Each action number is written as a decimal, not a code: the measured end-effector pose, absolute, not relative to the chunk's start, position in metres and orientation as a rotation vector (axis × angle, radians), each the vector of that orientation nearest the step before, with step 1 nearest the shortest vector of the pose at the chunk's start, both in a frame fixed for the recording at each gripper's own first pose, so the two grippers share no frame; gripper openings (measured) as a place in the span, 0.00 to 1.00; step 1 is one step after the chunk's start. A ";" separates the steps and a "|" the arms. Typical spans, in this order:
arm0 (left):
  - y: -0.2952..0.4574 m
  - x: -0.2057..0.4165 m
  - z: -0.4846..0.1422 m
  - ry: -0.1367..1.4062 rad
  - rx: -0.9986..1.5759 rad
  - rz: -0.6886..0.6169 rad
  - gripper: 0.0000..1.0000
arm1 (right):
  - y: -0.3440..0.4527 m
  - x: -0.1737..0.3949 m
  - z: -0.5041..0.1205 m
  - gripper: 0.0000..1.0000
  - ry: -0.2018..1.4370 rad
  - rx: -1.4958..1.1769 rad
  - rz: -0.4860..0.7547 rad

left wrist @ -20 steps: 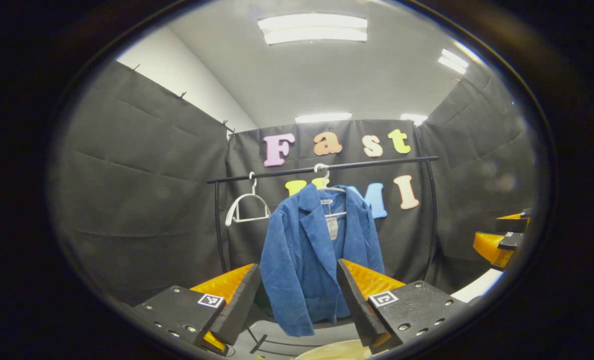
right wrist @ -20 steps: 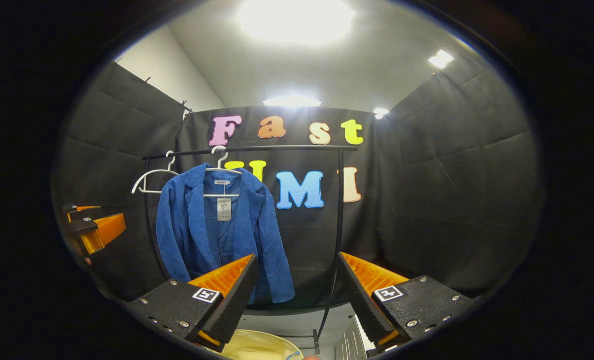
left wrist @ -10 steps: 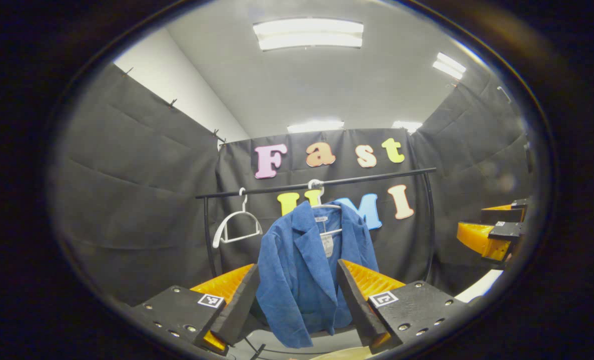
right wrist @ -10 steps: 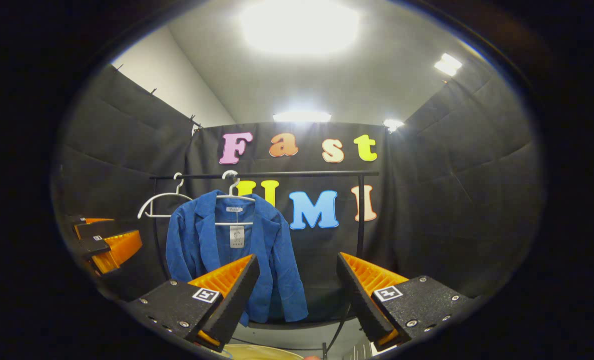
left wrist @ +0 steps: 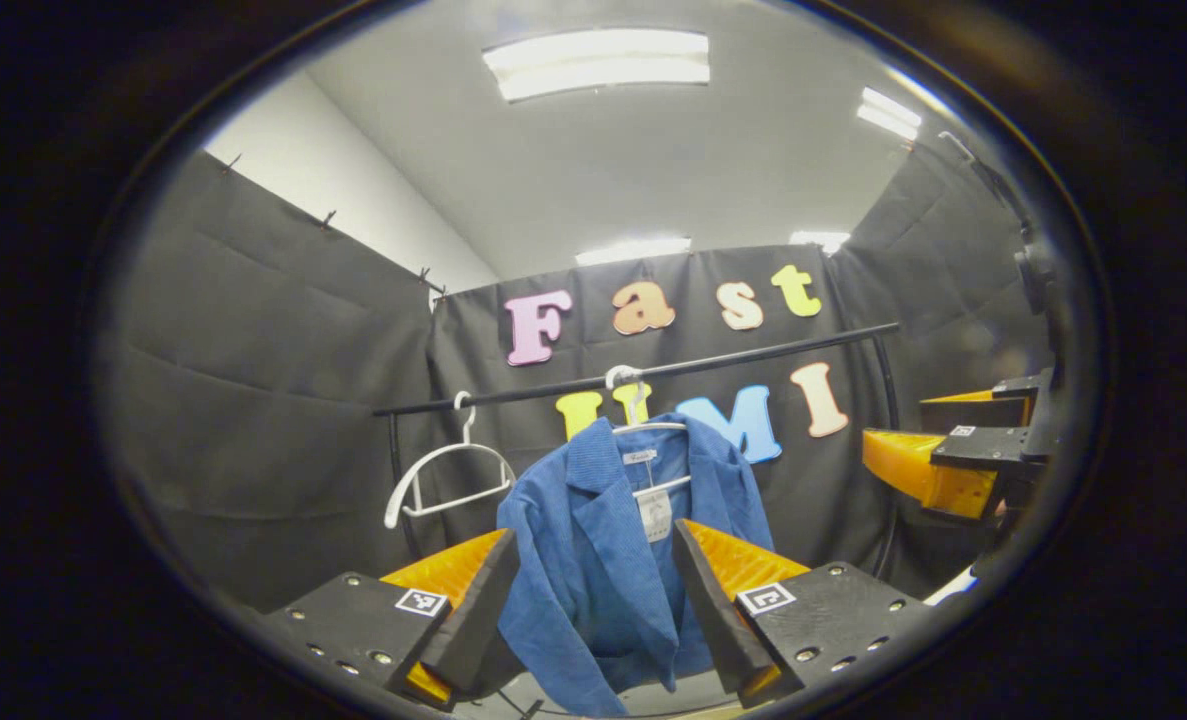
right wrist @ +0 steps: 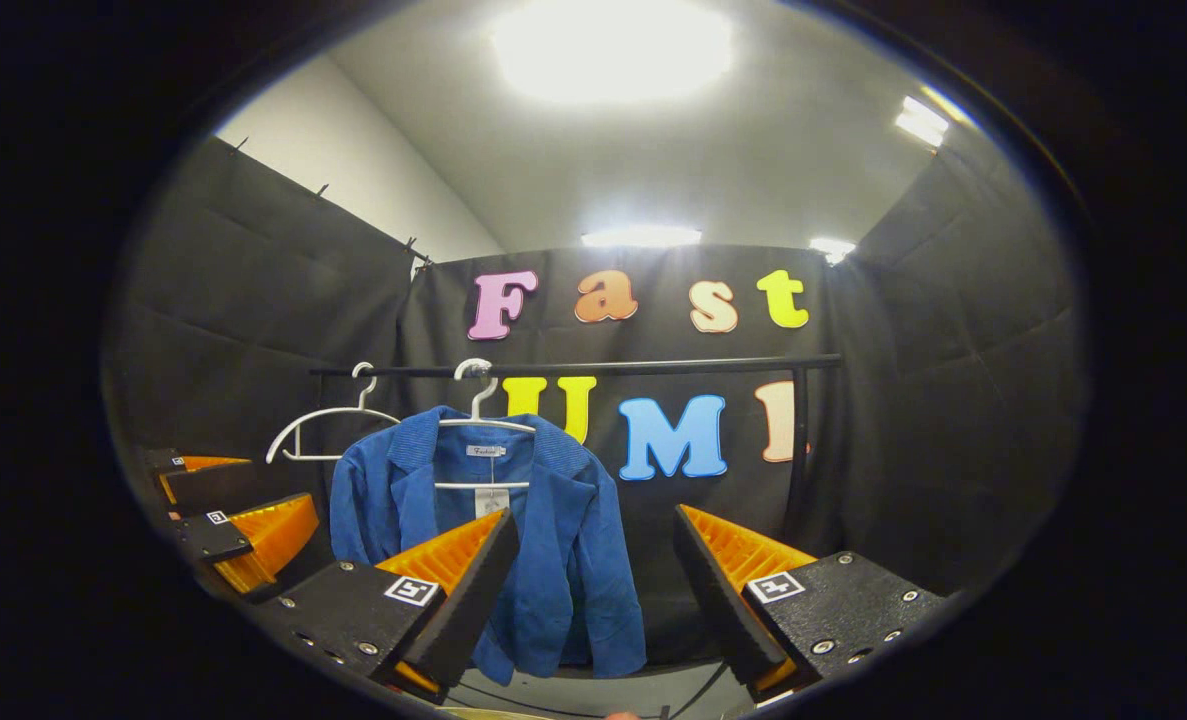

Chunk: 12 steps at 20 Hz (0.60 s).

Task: Grasp the clothes on the hanger with both hands and then place them into the laundry hamper below.

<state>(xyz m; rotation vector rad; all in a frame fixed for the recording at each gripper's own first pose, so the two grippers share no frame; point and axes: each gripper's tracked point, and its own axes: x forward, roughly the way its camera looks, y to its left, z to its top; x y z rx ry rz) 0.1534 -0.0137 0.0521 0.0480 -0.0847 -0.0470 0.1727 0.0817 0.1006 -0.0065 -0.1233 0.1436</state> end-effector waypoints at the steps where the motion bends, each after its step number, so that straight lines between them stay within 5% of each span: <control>1: -0.016 0.163 0.051 -0.078 0.042 -0.037 0.89 | 0.083 0.185 0.102 0.95 -0.120 -0.001 0.156; 12: -0.025 0.262 0.020 -0.012 0.012 0.091 0.89 | 0.110 0.310 0.075 0.95 -0.036 0.076 0.281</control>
